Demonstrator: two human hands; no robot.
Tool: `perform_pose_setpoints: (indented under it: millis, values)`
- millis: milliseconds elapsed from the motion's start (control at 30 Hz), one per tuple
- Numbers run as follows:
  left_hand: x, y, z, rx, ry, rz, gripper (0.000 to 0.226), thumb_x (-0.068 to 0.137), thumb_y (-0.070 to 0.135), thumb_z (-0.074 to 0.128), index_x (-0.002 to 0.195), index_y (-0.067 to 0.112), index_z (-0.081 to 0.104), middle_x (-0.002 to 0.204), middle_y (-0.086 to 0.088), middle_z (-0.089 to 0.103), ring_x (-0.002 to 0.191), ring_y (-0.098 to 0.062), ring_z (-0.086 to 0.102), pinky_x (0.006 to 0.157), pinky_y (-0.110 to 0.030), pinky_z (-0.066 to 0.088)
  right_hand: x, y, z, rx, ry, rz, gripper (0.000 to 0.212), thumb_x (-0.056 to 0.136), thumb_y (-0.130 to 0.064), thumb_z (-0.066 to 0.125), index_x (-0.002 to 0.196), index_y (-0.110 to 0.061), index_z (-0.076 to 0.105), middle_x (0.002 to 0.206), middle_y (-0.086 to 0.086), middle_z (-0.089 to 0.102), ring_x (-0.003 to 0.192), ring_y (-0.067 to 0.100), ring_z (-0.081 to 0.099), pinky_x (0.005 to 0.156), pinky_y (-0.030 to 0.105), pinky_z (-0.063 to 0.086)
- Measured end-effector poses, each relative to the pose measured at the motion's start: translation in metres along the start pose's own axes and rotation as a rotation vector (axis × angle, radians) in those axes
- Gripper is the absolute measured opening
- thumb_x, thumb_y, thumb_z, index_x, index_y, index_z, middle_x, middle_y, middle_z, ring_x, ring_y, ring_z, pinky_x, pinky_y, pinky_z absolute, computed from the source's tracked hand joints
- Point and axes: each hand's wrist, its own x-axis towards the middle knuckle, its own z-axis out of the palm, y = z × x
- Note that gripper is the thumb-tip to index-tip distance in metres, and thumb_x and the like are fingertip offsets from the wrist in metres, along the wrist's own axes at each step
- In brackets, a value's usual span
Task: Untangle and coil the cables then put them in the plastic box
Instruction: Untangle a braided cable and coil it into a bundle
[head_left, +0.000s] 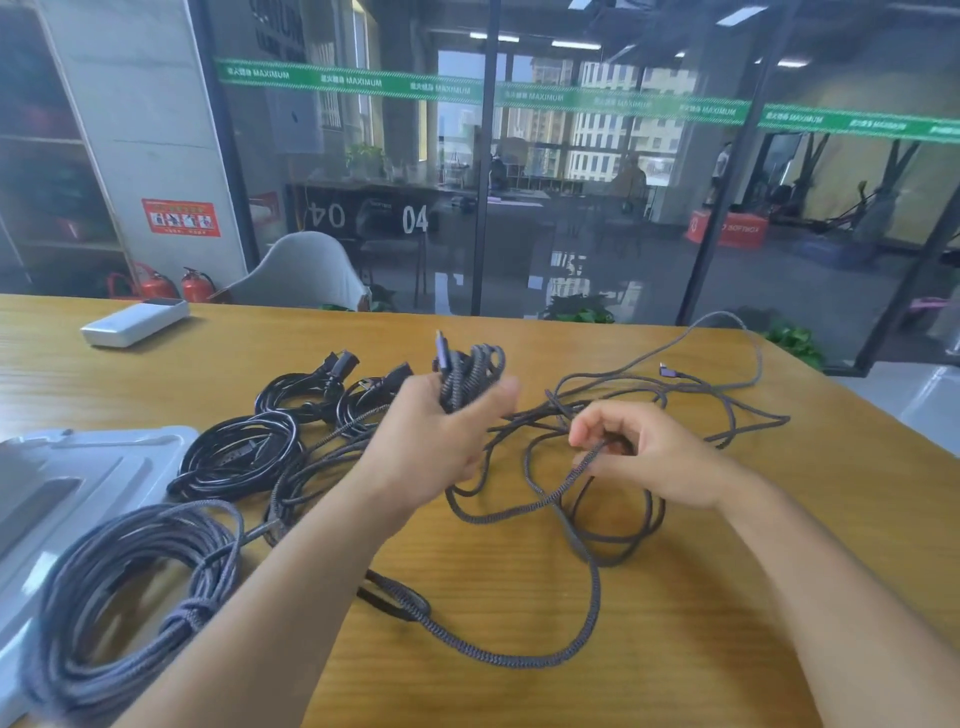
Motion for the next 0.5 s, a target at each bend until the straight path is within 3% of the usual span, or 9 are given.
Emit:
perform_pose_setpoints:
  millis: [133, 233, 333, 367, 433, 500]
  values:
    - [-0.002, -0.007, 0.014, 0.150, -0.043, 0.000, 0.039, 0.093, 0.048, 0.074, 0.066, 0.028, 0.056, 0.057, 0.001, 0.030, 0.051, -0.020, 0.024, 0.049, -0.031, 0.023, -0.010, -0.008, -0.013, 0.235, -0.291, 0.006, 0.038, 0.094, 0.009, 0.065, 0.123, -0.011, 0.052, 0.097, 0.006, 0.043, 0.087, 0.019, 0.043, 0.077, 0.027, 0.044]
    - [-0.002, -0.007, 0.016, 0.154, -0.012, -0.003, 0.031, 0.091, 0.050, 0.074, 0.072, 0.026, 0.068, 0.057, 0.001, 0.030, 0.052, -0.020, 0.024, 0.049, -0.033, 0.024, -0.017, -0.006, -0.021, 0.264, -0.426, -0.009, 0.028, 0.093, 0.002, 0.067, 0.115, -0.012, 0.058, 0.100, 0.007, 0.049, 0.089, 0.017, 0.047, 0.078, 0.024, 0.046]
    - [0.002, -0.010, 0.012, 0.118, 0.034, 0.004, 0.058, 0.093, 0.048, 0.070, 0.102, -0.008, 0.063, 0.061, -0.004, 0.027, 0.053, -0.021, 0.022, 0.047, -0.031, 0.023, -0.019, -0.002, -0.027, 0.180, -0.409, 0.035, 0.012, 0.095, -0.005, 0.072, 0.104, -0.011, 0.068, 0.099, 0.004, 0.064, 0.092, 0.017, 0.058, 0.083, 0.025, 0.051]
    - [0.003, -0.011, 0.011, 0.122, 0.036, 0.009, 0.063, 0.093, 0.048, 0.069, 0.105, -0.012, 0.060, 0.062, -0.004, 0.026, 0.053, -0.021, 0.021, 0.047, -0.030, 0.023, -0.018, -0.001, -0.027, 0.137, -0.382, 0.055, 0.008, 0.094, -0.007, 0.074, 0.101, -0.010, 0.070, 0.097, 0.004, 0.068, 0.091, 0.017, 0.061, 0.083, 0.025, 0.052]
    - [0.001, -0.012, 0.013, 0.159, 0.013, 0.016, 0.063, 0.092, 0.050, 0.069, 0.100, -0.012, 0.059, 0.059, -0.002, 0.027, 0.051, -0.020, 0.022, 0.048, -0.031, 0.024, -0.015, 0.002, -0.022, 0.038, -0.272, 0.083, 0.007, 0.093, -0.012, 0.078, 0.098, -0.009, 0.073, 0.095, 0.005, 0.074, 0.089, 0.016, 0.068, 0.083, 0.027, 0.053]
    - [0.000, -0.013, 0.015, 0.206, -0.020, 0.007, 0.050, 0.090, 0.053, 0.071, 0.083, 0.004, 0.065, 0.056, -0.001, 0.031, 0.050, -0.020, 0.025, 0.051, -0.033, 0.027, -0.009, 0.003, -0.014, -0.047, -0.095, 0.072, 0.011, 0.090, -0.020, 0.081, 0.095, -0.014, 0.073, 0.091, 0.003, 0.076, 0.087, 0.019, 0.070, 0.085, 0.034, 0.055]
